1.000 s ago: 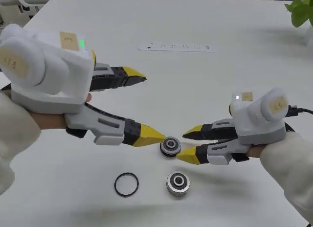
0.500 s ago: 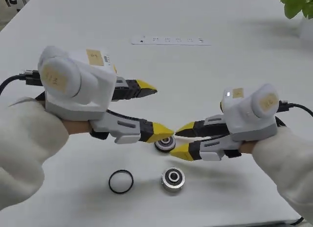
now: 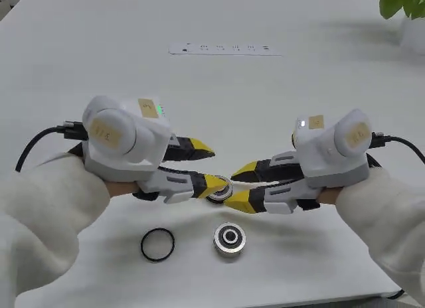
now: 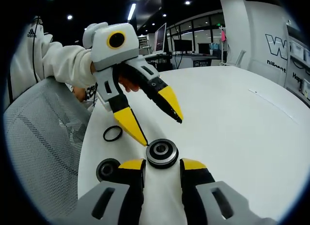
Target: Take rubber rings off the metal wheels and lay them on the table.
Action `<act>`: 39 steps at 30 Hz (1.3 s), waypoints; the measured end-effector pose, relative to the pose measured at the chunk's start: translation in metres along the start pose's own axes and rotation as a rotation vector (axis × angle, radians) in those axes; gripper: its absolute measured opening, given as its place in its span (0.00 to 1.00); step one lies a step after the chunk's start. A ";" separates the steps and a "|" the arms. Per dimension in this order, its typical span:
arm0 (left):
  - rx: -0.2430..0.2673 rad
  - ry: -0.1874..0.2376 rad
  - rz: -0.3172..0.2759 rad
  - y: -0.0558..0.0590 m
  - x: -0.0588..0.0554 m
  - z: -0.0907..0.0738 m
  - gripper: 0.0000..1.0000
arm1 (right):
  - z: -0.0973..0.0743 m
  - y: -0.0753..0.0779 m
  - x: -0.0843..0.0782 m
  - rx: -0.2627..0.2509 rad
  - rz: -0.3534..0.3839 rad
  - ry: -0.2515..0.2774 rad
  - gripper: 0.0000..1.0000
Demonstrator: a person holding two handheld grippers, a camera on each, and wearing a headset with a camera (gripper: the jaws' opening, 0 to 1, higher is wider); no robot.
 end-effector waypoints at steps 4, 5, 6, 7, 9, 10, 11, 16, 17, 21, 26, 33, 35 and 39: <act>-0.006 -0.022 0.003 0.004 -0.006 0.005 0.28 | 0.001 0.000 0.000 0.000 -0.003 0.001 0.24; -0.010 -0.029 0.003 0.005 -0.008 0.005 0.28 | 0.001 0.000 0.000 0.000 -0.004 0.001 0.24; -0.013 -0.032 0.001 0.006 -0.009 0.006 0.27 | 0.001 -0.001 0.000 0.002 -0.004 0.001 0.24; -0.016 -0.038 -0.003 0.006 -0.011 0.006 0.26 | 0.001 -0.001 0.000 0.002 -0.003 0.000 0.24; -0.020 -0.048 0.001 0.008 -0.014 0.007 0.21 | 0.002 -0.001 0.000 0.003 -0.004 -0.003 0.24; -0.020 -0.052 0.002 0.008 -0.015 0.007 0.20 | 0.002 -0.001 -0.001 0.004 -0.004 -0.005 0.24; -0.021 -0.053 0.000 0.008 -0.016 0.007 0.19 | 0.002 -0.001 -0.001 0.004 -0.005 -0.006 0.23; -0.019 -0.056 -0.042 0.008 -0.016 0.007 0.18 | 0.002 -0.001 -0.002 0.004 -0.003 -0.007 0.24; -0.020 -0.056 -0.045 0.008 -0.016 0.007 0.18 | 0.002 -0.001 -0.001 0.004 -0.002 -0.007 0.24; -0.017 -0.056 -0.053 0.008 -0.018 0.006 0.15 | 0.004 -0.001 0.000 0.004 -0.005 0.000 0.26; -0.020 -0.058 -0.047 0.010 -0.020 0.006 0.15 | 0.006 -0.002 -0.001 0.007 -0.011 -0.008 0.24; -0.026 -0.061 -0.037 0.015 -0.021 0.004 0.15 | 0.006 -0.004 -0.002 0.025 -0.029 -0.025 0.19; -0.024 -0.061 -0.037 0.015 -0.021 0.003 0.15 | 0.005 -0.004 -0.003 0.028 -0.027 -0.027 0.18; -0.021 -0.060 -0.035 0.016 -0.021 0.002 0.14 | 0.004 -0.004 -0.004 0.033 -0.031 -0.038 0.14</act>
Point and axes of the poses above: the centre of the closed fingertips' face, and the gripper's own axes: z roughly forward along the fingers, y roughly to its right, x roughly out of its top, the point moved 6 cm from there along -z, roughly backward along the fingers, and after that the axes turned 13 degrees about x, right-handed, at the moved point
